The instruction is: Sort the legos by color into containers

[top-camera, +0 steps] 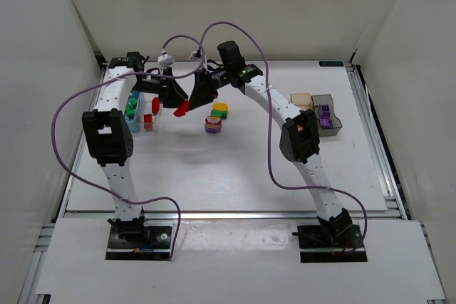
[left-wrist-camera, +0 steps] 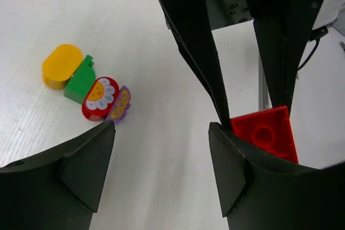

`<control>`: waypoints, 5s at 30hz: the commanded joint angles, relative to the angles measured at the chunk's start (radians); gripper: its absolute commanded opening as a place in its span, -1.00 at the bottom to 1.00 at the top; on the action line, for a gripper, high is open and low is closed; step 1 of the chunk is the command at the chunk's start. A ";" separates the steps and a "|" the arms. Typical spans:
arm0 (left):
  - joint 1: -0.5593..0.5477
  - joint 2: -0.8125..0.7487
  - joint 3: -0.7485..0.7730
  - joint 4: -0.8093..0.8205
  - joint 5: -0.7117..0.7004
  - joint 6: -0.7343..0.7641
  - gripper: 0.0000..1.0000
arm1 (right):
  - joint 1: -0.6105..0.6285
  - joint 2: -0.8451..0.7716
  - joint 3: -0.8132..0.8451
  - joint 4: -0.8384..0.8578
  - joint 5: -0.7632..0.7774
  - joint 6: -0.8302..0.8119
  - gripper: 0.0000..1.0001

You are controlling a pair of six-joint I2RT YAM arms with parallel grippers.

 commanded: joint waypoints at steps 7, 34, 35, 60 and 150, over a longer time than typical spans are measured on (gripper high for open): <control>-0.004 -0.091 -0.022 -0.312 0.072 0.031 0.61 | -0.022 -0.106 -0.003 -0.225 0.001 -0.269 -1.00; -0.214 -0.182 -0.046 -0.227 0.192 -0.199 0.67 | -0.126 -0.376 -0.335 -0.703 0.133 -0.828 -1.00; -0.214 -0.179 -0.045 -0.229 0.198 -0.187 0.67 | -0.126 -0.385 -0.345 -0.703 0.139 -0.831 -1.00; -0.260 -0.258 -0.187 0.121 0.014 -0.461 0.71 | -0.126 -0.376 -0.257 -0.617 0.148 -0.728 -1.00; 0.081 -0.393 -0.219 0.672 -0.924 -1.016 0.99 | -0.364 -0.859 -0.819 -0.492 0.955 -0.742 0.98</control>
